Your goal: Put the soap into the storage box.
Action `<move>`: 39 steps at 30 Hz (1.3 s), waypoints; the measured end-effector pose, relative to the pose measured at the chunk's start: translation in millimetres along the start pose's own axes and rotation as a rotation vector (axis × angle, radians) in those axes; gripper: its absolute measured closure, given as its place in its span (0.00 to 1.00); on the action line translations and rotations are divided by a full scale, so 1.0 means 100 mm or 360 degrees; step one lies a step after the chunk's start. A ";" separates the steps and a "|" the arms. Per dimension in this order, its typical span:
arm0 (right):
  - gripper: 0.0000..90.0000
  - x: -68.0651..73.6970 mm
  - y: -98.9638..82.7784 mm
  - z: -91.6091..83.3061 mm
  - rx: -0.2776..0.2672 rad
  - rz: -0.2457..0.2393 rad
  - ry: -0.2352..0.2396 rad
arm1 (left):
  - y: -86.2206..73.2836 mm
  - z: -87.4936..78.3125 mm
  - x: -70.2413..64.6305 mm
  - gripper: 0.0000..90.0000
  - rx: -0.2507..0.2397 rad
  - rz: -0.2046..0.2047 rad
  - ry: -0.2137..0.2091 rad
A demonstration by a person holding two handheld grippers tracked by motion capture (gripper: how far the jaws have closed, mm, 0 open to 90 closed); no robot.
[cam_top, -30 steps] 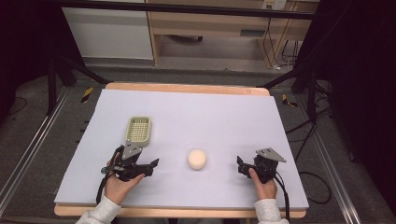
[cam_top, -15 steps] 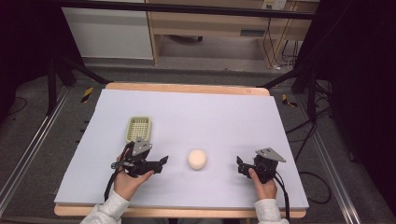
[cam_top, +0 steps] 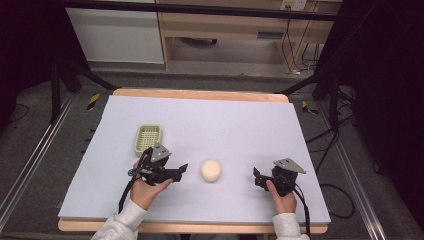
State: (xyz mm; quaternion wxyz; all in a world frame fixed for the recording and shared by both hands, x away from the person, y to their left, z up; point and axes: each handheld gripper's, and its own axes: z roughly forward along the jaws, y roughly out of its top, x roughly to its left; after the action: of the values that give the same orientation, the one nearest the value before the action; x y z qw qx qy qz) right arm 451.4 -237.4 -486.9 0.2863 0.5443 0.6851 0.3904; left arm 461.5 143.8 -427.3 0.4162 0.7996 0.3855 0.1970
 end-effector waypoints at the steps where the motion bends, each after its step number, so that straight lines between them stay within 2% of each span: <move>1: 0.04 0.00 0.00 0.00 0.0001 0.0001 0.0002 | 0.01 0.01 -0.01 0.26 0.0008 0.0019 -0.0005; 7: 0.04 0.00 0.00 0.00 -0.0002 0.0000 0.0001 | 0.05 0.08 -0.09 0.26 0.0018 0.0048 -0.0012; 8: 0.04 0.00 0.00 0.00 -0.0002 0.0004 0.0003 | 0.06 0.10 -0.13 0.26 0.0027 0.0072 -0.0016; 27: 0.04 0.00 0.00 0.00 -0.0003 0.0010 0.0015 | 0.21 0.32 -0.38 0.25 0.0074 0.0118 -0.0101; 39: 0.04 -0.01 0.00 0.00 -0.0005 0.0009 0.0016 | 0.28 0.47 -0.51 0.23 0.0127 0.0146 -0.0118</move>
State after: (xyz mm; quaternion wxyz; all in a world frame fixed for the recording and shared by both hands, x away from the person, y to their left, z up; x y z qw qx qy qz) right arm 451.3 -238.4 -487.0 0.2826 0.5439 0.6844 0.3949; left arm 472.3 70.3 -431.7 0.3885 0.8392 0.3402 0.1706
